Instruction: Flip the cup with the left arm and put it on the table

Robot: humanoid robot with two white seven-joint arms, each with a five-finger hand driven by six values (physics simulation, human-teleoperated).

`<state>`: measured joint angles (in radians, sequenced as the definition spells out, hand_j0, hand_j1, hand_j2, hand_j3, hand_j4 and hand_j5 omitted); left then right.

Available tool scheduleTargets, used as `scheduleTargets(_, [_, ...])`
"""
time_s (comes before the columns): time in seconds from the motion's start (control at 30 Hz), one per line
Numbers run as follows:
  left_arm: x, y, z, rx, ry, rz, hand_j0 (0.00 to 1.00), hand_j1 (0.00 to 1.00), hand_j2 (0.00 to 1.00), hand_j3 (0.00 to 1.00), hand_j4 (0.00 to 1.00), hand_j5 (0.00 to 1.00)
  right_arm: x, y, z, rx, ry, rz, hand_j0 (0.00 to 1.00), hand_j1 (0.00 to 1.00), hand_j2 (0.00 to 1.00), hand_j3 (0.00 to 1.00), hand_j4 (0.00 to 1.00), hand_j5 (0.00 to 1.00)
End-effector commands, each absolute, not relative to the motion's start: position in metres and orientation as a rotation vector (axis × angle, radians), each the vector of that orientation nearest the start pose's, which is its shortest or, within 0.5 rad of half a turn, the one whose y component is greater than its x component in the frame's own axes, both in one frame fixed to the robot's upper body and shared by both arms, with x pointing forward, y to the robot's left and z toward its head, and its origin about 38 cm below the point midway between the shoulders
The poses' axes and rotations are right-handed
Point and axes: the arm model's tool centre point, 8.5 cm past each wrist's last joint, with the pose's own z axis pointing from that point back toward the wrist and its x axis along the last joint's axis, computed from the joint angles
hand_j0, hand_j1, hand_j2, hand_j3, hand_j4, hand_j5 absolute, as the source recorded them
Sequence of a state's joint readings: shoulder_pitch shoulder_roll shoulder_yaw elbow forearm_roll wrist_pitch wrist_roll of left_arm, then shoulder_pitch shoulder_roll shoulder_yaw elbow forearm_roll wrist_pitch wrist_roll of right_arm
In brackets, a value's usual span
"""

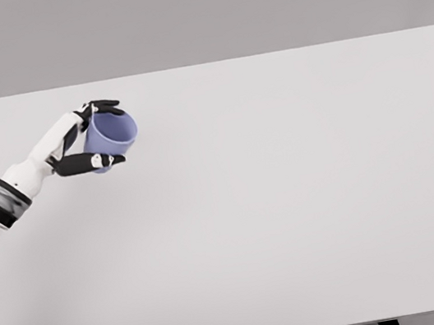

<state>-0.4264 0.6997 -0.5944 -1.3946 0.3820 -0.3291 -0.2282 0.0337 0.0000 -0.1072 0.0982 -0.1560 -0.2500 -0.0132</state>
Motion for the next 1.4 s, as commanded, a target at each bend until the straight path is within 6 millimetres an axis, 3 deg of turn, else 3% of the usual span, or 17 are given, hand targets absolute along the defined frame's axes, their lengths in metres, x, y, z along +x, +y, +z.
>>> scheduleTargets(0.0, [0.432,0.300,0.155,-0.149,-1.692,-0.856,0.65,0.65,0.65,0.65,0.65,0.65,-0.031,-0.275,-0.257,-0.140,-0.126,-0.256,1.00,1.00,1.00,1.00,1.00,1.00])
scheduleTargets(0.33, [0.418,0.304,0.132,-0.210,-1.656,-0.766,0.69,0.69,0.69,0.69,0.69,0.69,-0.032,-0.275,-0.257,-0.140,-0.125,-0.256,1.00,1.00,1.00,1.00,1.00,1.00])
scheduleTargets(1.37, [0.384,0.319,0.101,-0.247,-1.729,-0.726,0.72,0.72,0.72,0.72,0.72,0.72,-0.032,-0.275,-0.257,-0.139,-0.125,-0.256,1.00,1.00,1.00,1.00,1.00,1.00])
